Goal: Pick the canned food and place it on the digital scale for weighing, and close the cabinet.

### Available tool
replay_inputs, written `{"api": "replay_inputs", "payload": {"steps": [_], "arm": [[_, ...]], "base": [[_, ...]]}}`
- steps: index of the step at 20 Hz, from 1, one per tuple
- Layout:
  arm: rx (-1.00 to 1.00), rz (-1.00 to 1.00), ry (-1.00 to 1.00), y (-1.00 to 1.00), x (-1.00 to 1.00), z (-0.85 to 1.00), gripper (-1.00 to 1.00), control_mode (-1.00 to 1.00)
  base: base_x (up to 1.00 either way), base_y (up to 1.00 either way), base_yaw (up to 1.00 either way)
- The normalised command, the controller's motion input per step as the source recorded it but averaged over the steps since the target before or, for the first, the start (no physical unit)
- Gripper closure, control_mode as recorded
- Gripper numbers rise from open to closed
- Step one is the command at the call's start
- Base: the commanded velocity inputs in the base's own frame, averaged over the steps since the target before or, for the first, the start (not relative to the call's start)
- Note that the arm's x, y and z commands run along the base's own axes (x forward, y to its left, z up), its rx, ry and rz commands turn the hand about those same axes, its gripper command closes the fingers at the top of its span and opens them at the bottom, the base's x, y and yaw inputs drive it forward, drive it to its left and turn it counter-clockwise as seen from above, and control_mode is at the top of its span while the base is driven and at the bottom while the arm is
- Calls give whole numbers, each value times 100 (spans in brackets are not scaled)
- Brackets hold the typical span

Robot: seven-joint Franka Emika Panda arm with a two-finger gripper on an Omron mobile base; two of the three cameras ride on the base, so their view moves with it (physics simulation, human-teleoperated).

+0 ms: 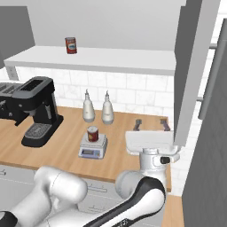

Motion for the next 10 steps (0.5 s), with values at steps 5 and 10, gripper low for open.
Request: {"api": "replay_inputs", "payload": {"steps": [5,10], "arm": [[2,-17,1,-61,29,-24,-100,-100],[4,-11,0,-72,6,-16,-100,-100]], "base": [[0,0,0],[0,0,0]]}}
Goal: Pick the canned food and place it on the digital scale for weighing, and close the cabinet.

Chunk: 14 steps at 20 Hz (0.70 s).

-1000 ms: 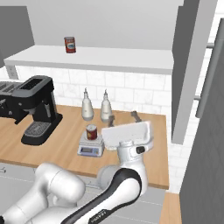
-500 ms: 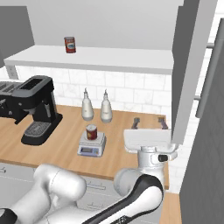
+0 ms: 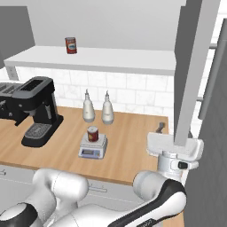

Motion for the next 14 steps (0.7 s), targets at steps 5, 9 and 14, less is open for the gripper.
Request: {"api": "replay_inputs", "payload": {"steps": [5,9,14], "arm": [[6,-4,0,-65,2,-2,-100,-100],[11,-1,-2,-74,0,0,-100,-100],[11,-1,0,-63,-4,14,-100,-100]], "base": [[0,0,0],[0,0,0],[0,0,0]]}}
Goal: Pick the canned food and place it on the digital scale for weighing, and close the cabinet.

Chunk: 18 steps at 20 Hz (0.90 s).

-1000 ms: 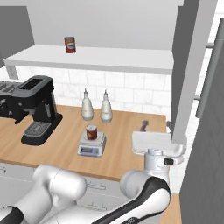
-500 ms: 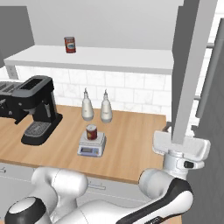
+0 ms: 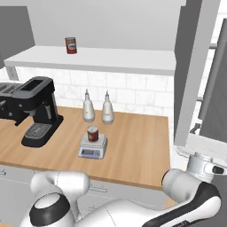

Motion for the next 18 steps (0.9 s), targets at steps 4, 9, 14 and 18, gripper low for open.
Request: {"api": "replay_inputs", "payload": {"steps": [4,9,14,18], "arm": [[-1,1,-21,6,-74,87,-100,-100],[-16,15,-18,57,-32,99,-100,-100],[-28,18,-7,100,-2,95,-100,-100],[-40,7,-1,100,-1,71,-100,-100]], "base": [[0,0,0],[0,0,0],[0,0,0],[0,0,0]]}}
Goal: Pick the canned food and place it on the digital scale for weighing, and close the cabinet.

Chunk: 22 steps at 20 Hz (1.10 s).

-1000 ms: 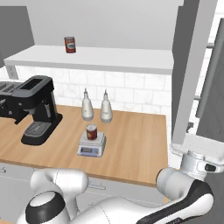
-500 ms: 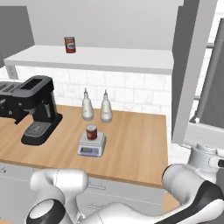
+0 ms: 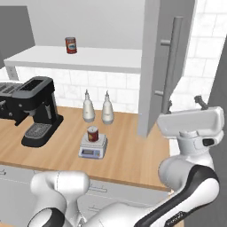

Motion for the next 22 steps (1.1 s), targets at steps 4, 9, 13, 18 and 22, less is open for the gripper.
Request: {"api": "replay_inputs", "payload": {"steps": [4,9,13,18,22], "arm": [[-36,-4,6,100,46,28,-100,-100],[-27,-9,11,100,61,20,-100,-100],[-30,-20,15,100,93,0,-100,-100],[-28,-24,19,100,100,-3,-100,-100],[-27,-16,25,99,100,0,-100,-100]], "base": [[0,0,0],[0,0,0],[0,0,0],[0,0,0],[0,0,0]]}}
